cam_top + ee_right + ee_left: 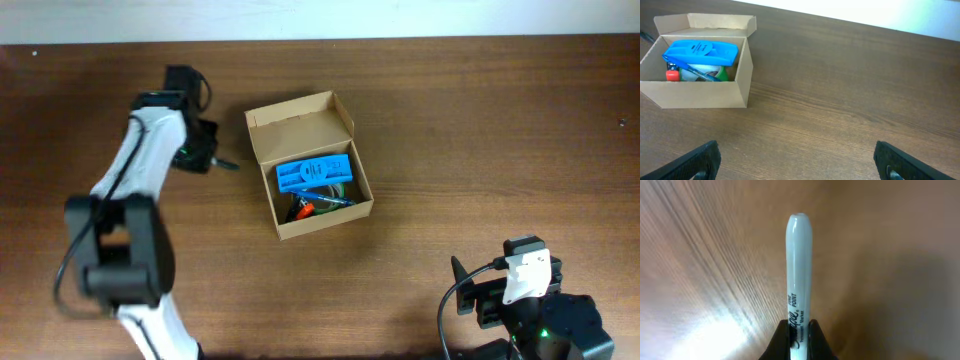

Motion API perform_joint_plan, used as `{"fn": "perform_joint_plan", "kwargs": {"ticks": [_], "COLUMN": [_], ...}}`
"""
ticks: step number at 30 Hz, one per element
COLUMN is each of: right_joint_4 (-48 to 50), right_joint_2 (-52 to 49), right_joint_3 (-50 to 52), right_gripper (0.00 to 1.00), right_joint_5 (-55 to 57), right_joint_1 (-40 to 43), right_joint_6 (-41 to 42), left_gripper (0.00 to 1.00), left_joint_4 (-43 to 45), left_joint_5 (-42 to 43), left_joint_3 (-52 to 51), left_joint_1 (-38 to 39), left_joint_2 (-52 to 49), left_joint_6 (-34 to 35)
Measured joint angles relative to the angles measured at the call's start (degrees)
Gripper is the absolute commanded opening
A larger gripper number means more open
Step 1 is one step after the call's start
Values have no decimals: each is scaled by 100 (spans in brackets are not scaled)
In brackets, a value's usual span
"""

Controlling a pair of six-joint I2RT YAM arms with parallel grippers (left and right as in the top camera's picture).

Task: Pack container
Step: 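Move the left gripper to the black Sharpie marker and grasp it, then carry the black marker into the box and release it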

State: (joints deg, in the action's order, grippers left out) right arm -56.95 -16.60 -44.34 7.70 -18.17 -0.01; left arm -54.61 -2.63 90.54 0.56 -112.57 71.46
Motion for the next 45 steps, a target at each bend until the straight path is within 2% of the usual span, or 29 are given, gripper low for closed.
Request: {"fn": "perform_joint_plan", "kwargs": {"ticks": [3, 8, 12, 17, 21, 36, 45], "right_joint_4": [0, 0, 0, 0, 0, 0, 2], "right_joint_2": [0, 0, 0, 0, 0, 0, 0], "right_joint_3": [0, 0, 0, 0, 0, 0, 0], "right_gripper": [99, 99, 99, 99, 99, 99, 99], "right_joint_5": [0, 0, 0, 0, 0, 0, 0], "right_joint_1": [0, 0, 0, 0, 0, 0, 0], "right_joint_6": [2, 2, 2, 2, 2, 2, 2], "left_gripper": [2, 2, 2, 2, 2, 2, 2], "left_joint_4": [-31, -44, 2, 13, 17, -66, -791], "left_joint_5": [-127, -229, -258, -380, -461, -789, -929], "left_joint_3": [7, 111, 192, 208, 221, 225, 227], "left_joint_1": [52, 675, 1458, 2413, 2879, 3716, 3982], "left_joint_2": [909, 1591, 1593, 1582, 1460, 844, 809], "left_joint_6": [-715, -953, -529, 413, 1071, 2710, 3595]}}
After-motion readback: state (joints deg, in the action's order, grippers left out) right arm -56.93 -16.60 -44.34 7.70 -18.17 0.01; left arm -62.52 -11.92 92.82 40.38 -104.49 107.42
